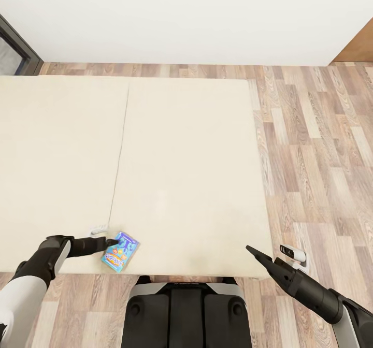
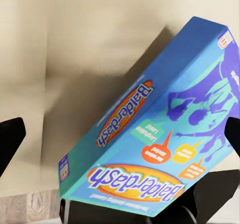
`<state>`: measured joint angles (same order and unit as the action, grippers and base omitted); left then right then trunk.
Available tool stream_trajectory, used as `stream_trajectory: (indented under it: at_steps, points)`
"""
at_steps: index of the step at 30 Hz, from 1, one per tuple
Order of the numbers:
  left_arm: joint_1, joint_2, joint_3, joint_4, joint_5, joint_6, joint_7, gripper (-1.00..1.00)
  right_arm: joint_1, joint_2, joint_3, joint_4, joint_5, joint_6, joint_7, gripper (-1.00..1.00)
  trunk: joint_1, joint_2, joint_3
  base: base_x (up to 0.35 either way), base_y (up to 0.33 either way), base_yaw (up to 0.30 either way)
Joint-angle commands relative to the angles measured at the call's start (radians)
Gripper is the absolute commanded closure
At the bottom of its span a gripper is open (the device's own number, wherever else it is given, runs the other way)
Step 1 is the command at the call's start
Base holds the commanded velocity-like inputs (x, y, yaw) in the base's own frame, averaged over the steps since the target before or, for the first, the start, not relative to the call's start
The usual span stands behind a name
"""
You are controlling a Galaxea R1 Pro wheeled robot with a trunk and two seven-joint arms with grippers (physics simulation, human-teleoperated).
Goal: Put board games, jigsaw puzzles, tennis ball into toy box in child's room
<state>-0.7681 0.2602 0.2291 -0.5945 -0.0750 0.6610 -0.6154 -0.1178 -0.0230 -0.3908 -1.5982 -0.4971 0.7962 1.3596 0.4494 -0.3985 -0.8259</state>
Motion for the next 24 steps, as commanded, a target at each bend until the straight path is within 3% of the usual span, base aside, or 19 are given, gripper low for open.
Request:
stream_trajectory:
  at_steps: [1,24]
  points:
    - [0.000,0.001,0.006,-0.001,-0.007,0.012,-0.009,-1.00,0.000,0.000,0.000,0.000,-0.003,0.008,0.001,-1.00,0.001,-0.001,-0.001,0.000,0.000,0.000]
    - [0.000,0.009,0.000,0.003,-0.009,0.051,-0.015,-1.00,0.000,-0.001,0.000,0.000,-0.003,0.009,0.004,-1.00,0.001,-0.001,-0.001,0.000,0.000,0.000]
